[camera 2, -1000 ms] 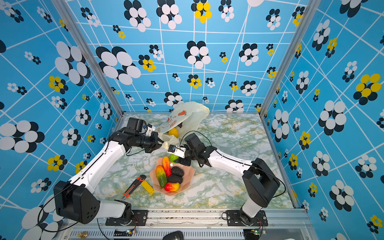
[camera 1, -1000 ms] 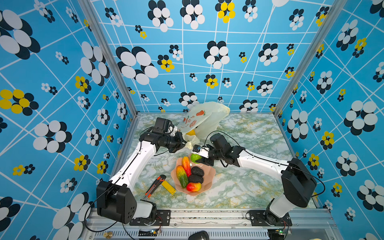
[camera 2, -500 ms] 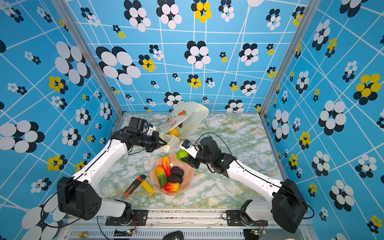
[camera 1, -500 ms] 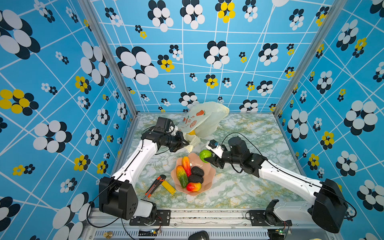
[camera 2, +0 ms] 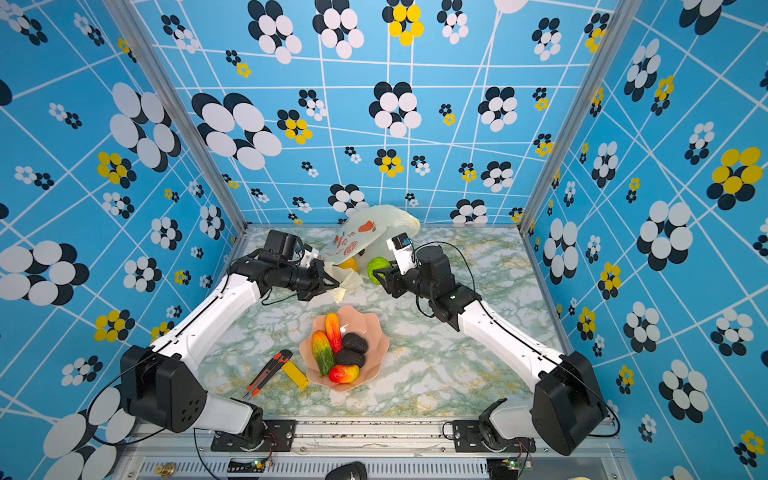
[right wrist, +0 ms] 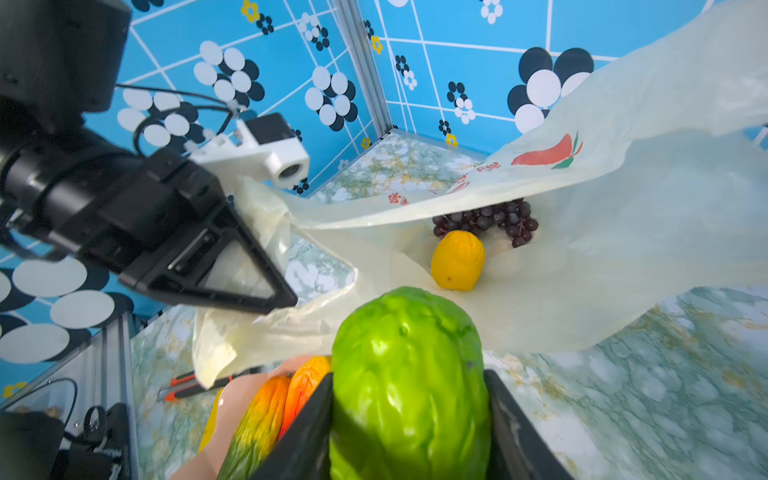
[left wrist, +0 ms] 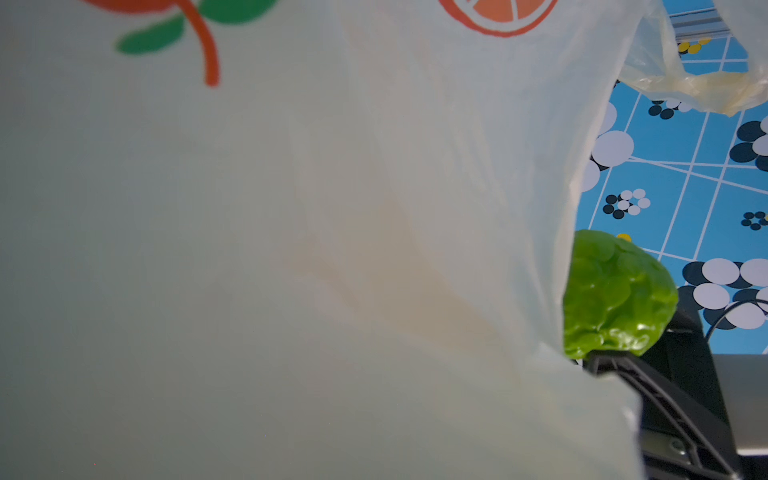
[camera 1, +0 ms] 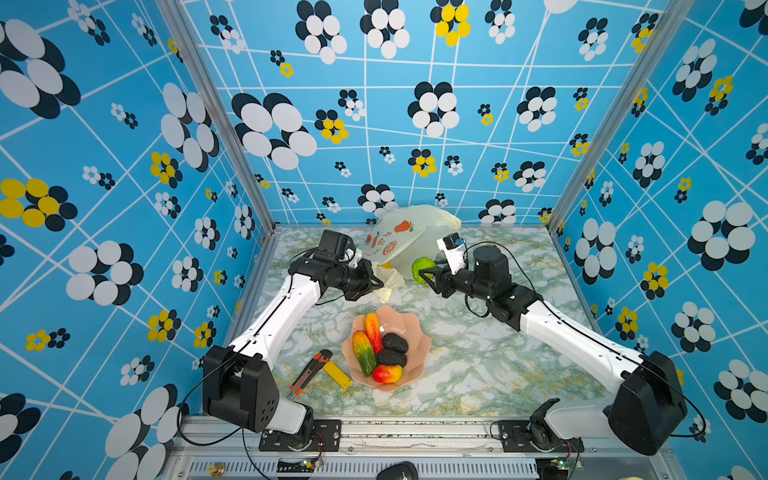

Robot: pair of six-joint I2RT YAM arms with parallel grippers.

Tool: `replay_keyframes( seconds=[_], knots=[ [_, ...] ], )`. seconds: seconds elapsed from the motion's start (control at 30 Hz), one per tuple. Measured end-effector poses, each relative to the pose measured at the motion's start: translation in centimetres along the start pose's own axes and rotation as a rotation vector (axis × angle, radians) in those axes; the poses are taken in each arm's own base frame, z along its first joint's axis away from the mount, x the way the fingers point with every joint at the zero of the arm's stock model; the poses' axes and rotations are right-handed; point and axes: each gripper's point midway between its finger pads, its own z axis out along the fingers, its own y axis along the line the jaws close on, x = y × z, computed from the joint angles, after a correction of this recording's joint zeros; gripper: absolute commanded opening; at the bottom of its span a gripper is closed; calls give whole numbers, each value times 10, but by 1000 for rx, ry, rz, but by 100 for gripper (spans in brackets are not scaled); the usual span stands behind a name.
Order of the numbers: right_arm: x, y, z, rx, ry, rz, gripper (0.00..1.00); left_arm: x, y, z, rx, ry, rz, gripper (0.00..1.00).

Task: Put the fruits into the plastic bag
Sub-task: 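Lift the green fruit with the right gripper and carry it into the bag, then lower the green fruit into the bag and open the right gripper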

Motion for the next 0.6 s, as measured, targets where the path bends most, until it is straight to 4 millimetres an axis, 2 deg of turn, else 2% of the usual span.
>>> replay_keyframes(
  seconds=[0.13, 0.2, 0.4, 0.6],
  knots=[
    [-11, -14, 26, 35, -3, 64, 37, 4, -2, 2, 0, 10, 5, 0],
    [-10, -21, 39, 49, 7, 98, 36, 5, -3, 3, 1, 13, 6, 0],
    [14, -35, 74, 66, 68, 195, 34, 5, -3, 4, -5, 9, 4, 0],
    [30, -39, 86, 66, 99, 246, 34, 5, -3, 1, -7, -1, 6, 0]
  ],
)
